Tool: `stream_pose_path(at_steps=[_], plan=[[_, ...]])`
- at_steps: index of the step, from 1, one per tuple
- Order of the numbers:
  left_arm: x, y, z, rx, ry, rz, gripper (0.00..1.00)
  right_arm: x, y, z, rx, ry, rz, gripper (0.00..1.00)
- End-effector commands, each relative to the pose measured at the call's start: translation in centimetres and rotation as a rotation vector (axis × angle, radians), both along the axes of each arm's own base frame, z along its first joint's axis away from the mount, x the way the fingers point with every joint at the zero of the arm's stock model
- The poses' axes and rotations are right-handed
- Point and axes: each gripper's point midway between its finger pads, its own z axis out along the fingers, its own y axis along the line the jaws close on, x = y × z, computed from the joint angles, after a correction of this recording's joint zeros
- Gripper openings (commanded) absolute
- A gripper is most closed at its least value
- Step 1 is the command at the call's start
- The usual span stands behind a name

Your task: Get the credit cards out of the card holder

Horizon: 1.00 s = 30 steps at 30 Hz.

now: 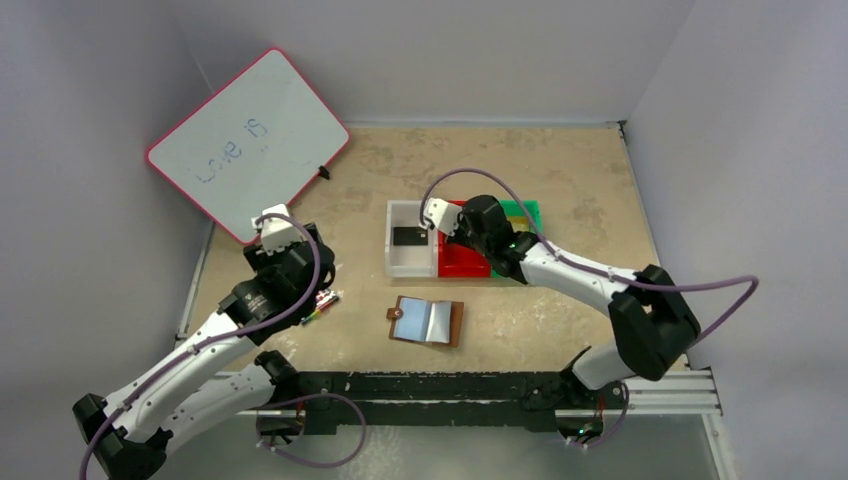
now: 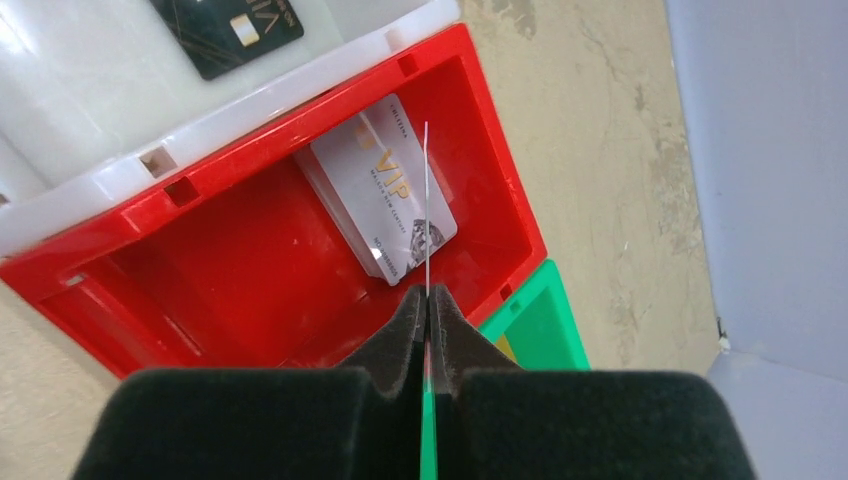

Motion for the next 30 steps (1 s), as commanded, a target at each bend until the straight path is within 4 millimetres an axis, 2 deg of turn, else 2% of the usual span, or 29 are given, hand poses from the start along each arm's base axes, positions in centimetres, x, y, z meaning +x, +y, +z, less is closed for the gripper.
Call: stream_pose_path(at_steps=[1,7,13,15,18,30], plan=[[0.3,0.4,1.5,0.008,-0.033,0.025,0.78,2.4,0.1,1.5,-0.07,-0.081,0.033,0.0],[0.3,0.4,1.6,0.009,-0.034,0.025,0.78,3.4,0.7,1.6,-0.081,-0.107,0.057,0.0],[0.3,0.5,1.6,0.016,-0.03,0.026,0.78,3.2,0.8,-0.8,-0.171,-0.059,0.124,0.0],[0.2,0.6,1.6,0.015,-0.032,0.027,0.78,4.1,1.1,0.3,-0.168,-0.085,0.126,0.0],[0.2,0.6,1.7,0.015,-0.034,0.029,0.78,4.9,1.1,0.4,-0.184,-0.105,0.131,0.0],[0.1,1.0,1.9,0.022,-0.039,0.043,0.78,6.6,1.8,-1.3,-0.24,-0.087,0.164,0.0]])
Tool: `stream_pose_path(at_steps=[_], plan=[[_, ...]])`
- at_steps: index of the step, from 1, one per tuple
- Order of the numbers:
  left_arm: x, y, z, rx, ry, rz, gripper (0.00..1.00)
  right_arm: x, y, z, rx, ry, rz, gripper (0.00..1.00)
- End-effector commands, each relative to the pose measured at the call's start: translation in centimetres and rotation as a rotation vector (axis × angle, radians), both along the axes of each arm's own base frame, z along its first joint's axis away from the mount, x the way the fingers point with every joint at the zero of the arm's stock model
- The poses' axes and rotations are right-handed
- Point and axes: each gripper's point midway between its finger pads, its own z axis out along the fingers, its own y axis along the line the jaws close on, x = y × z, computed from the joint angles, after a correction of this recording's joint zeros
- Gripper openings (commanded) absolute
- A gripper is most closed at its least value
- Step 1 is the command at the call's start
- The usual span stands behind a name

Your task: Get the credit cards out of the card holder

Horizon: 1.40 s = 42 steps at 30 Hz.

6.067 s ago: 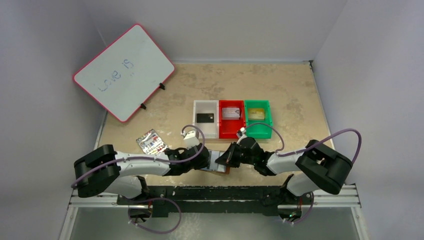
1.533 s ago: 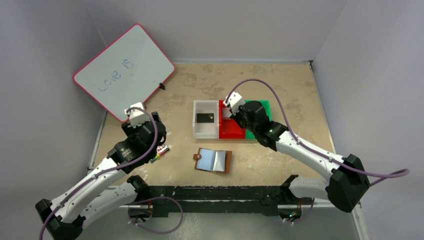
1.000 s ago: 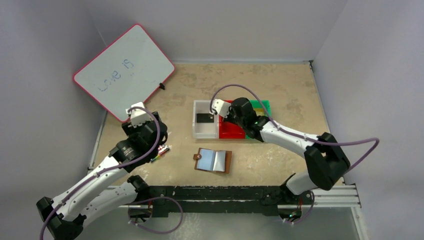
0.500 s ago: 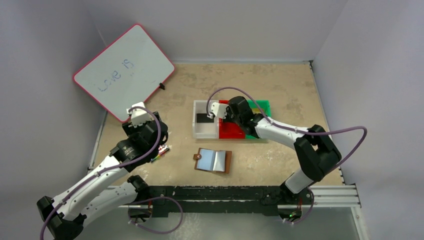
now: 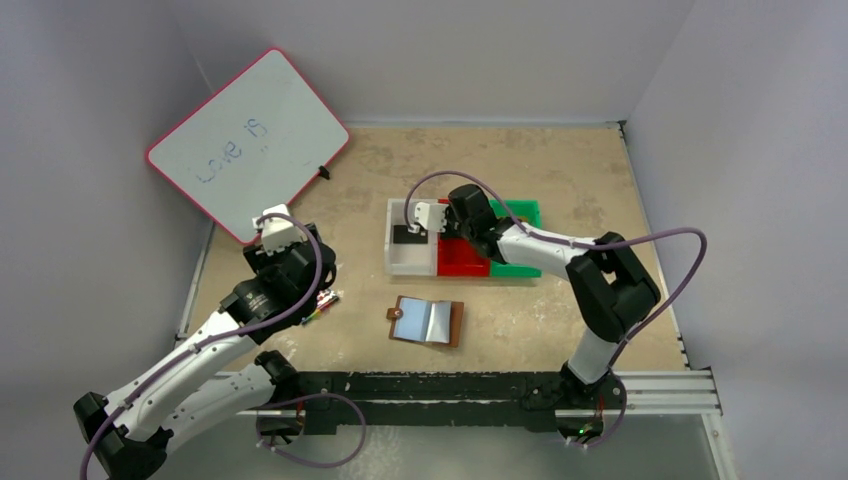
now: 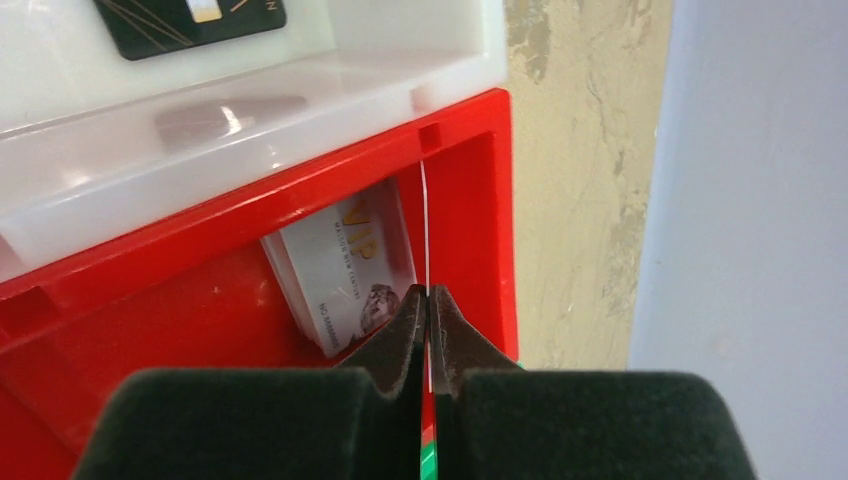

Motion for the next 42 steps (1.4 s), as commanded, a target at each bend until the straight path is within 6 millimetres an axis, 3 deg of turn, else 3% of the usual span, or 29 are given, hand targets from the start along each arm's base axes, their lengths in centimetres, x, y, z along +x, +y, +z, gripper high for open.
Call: stream_pose_path(at_steps=[1,17,28,36,42], plan=[[0.1,0.8,2.1,0.003,-0.051,0.035,0.78,1.6,1.0,2.3,0.029,-0.063,0.025,0.0],[0.2,0.6,2.0,0.01,-0.041,0.027,0.78,1.9,-0.1,0.8,0.008,-0.056,-0.055,0.05],[0.2,0.7,2.0,0.012,-0.041,0.029,0.78,2.0,0.1,0.2,0.016,-0.02,-0.078,0.07],[0.2,0.7,2.0,0.013,-0.04,0.029,0.77,1.8,-0.2,0.9,0.03,-0.027,-0.094,0.24],[0.2,0.6,1.9,0.012,-0.038,0.027,0.77,1.5,0.2,1.7,0.073,-0.026,-0.087,0.28]])
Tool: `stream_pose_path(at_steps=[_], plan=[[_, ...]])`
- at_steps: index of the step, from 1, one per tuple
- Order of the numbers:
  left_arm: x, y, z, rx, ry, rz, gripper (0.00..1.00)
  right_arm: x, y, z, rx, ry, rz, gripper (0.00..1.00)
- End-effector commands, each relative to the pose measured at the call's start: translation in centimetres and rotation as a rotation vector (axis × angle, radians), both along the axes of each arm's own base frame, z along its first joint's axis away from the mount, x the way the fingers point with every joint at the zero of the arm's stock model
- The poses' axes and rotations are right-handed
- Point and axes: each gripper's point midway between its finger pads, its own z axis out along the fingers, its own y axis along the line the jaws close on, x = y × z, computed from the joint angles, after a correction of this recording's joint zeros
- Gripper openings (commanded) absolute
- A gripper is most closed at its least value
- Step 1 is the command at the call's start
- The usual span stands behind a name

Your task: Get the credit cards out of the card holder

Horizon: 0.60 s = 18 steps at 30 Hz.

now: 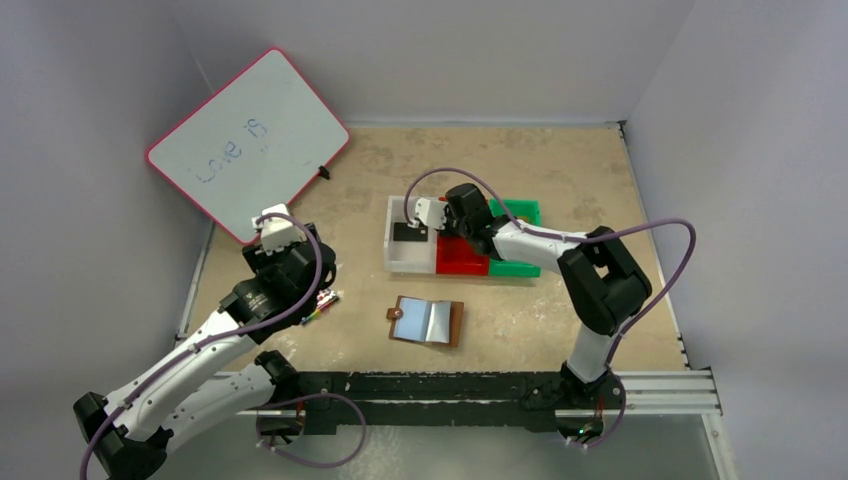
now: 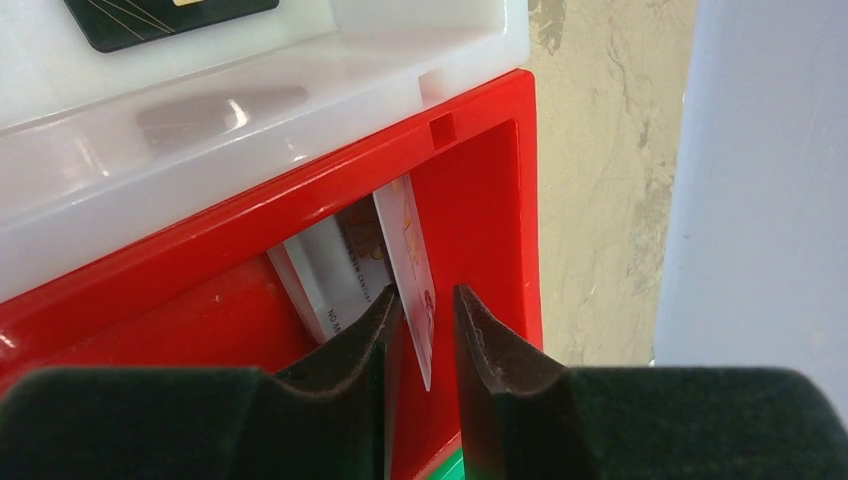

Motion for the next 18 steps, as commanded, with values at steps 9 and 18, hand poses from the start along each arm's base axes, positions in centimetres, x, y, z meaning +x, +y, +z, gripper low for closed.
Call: stream_pose_path(at_steps=[9,18], plan=[[0.32,0.18,1.64,0.0,-0.03,0.01,0.77,0.13,1.64,3.61,0.145,-0.018,0.003,0.39],[0.34,0.16,1.59,0.001,-0.027,0.01,0.77,-0.07,1.55,3.71,0.142,-0.02,0.011,0.44]])
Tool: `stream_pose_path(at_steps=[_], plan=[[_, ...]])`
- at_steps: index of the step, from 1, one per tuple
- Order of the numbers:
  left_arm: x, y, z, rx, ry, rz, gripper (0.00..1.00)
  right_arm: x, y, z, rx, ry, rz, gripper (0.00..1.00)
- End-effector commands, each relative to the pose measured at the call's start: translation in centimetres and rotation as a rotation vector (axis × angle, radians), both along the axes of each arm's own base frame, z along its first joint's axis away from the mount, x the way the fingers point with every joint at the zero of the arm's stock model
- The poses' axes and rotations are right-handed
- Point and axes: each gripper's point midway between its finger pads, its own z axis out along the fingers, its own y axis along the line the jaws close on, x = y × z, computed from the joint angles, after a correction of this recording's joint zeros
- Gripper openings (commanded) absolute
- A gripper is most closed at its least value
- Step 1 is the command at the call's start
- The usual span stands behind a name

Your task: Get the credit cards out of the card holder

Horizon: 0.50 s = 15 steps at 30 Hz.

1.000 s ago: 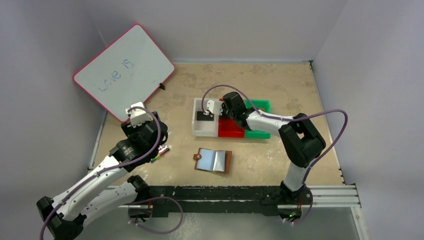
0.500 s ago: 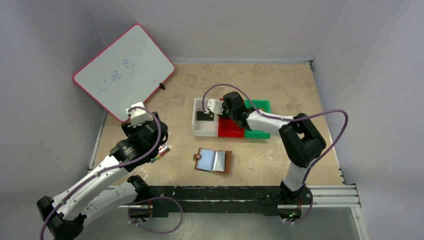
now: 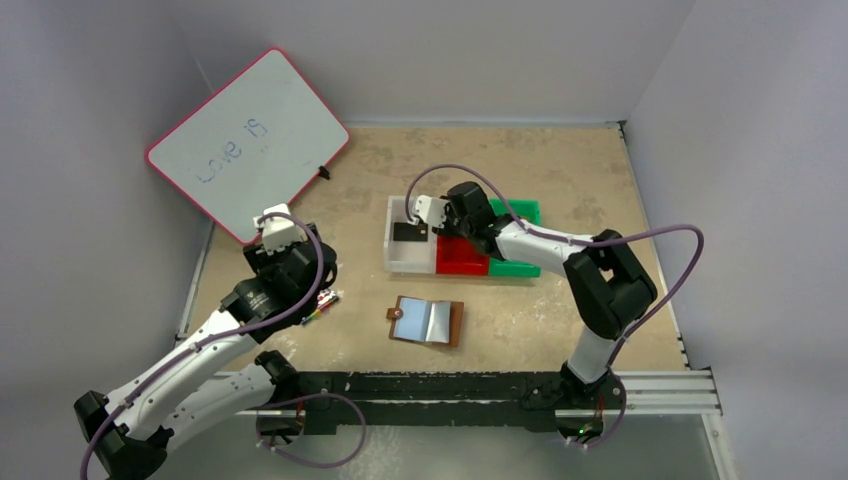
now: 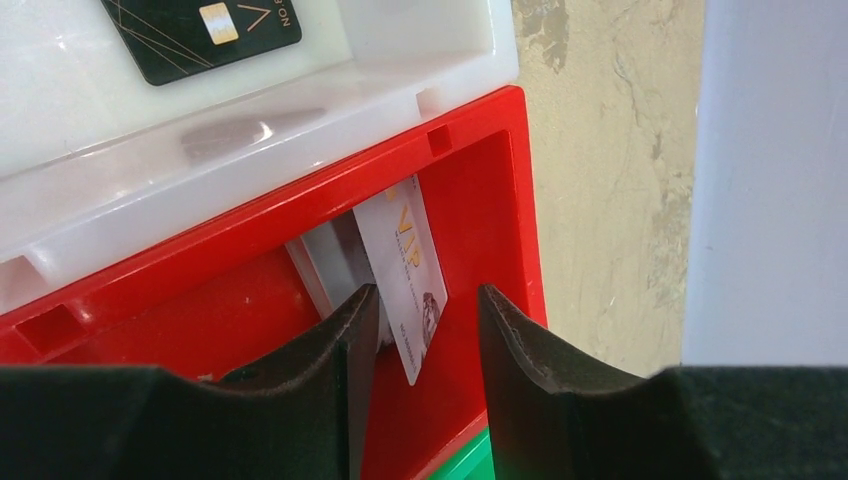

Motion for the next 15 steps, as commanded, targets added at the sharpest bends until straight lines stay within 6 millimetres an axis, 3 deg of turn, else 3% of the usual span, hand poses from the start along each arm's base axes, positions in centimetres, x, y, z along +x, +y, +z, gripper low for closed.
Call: stream_pose_path(at_steps=[1,15], plan=[[0.32,0.15,1.72,-0.009,-0.036,0.011,0.77,0.61,0.62,3.15,0.06,-0.053,0.004,0.44],[0.45,-0.27,1.41,-0.003,-0.011,-0.007,0.77,-0.26,0.48,2.52,0.088,-0.042,0.007,0.49]])
